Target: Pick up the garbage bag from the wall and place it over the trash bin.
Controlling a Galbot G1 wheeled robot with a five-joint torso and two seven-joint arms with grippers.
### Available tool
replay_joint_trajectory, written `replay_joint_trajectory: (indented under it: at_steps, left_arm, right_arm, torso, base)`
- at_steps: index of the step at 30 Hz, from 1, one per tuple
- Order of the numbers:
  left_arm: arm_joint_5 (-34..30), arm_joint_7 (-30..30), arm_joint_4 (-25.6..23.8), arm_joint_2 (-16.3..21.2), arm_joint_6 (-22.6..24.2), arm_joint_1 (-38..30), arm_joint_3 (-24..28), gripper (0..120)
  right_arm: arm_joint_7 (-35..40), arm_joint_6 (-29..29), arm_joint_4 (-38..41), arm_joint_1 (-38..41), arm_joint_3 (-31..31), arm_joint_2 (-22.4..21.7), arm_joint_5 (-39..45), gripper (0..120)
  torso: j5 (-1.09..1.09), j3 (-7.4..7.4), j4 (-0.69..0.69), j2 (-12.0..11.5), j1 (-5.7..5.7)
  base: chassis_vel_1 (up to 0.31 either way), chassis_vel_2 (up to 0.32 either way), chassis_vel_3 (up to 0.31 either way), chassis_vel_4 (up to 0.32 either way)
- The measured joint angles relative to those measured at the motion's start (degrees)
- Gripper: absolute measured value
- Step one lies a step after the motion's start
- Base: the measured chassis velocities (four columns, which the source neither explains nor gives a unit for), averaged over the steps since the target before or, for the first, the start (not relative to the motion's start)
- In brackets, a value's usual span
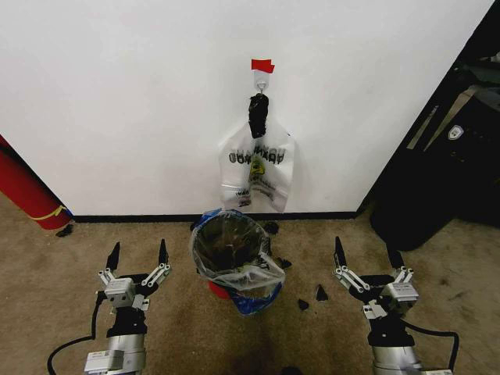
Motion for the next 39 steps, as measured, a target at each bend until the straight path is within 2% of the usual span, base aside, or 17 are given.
replay_joint_trajectory:
  at_steps: [39]
  left_arm:
    - [-0.54, -0.33, 0.1, 0.28, 0.51, -0.36, 0.23, 100]
  right_arm:
    - [0.03, -0.35, 0.03, 0.16, -0.01, -0.11, 0.27, 100]
  torso:
    - [0.0, 0.0, 0.0, 0.0, 0.0]
  base:
    - [0.0, 0.0, 0.0, 0.0]
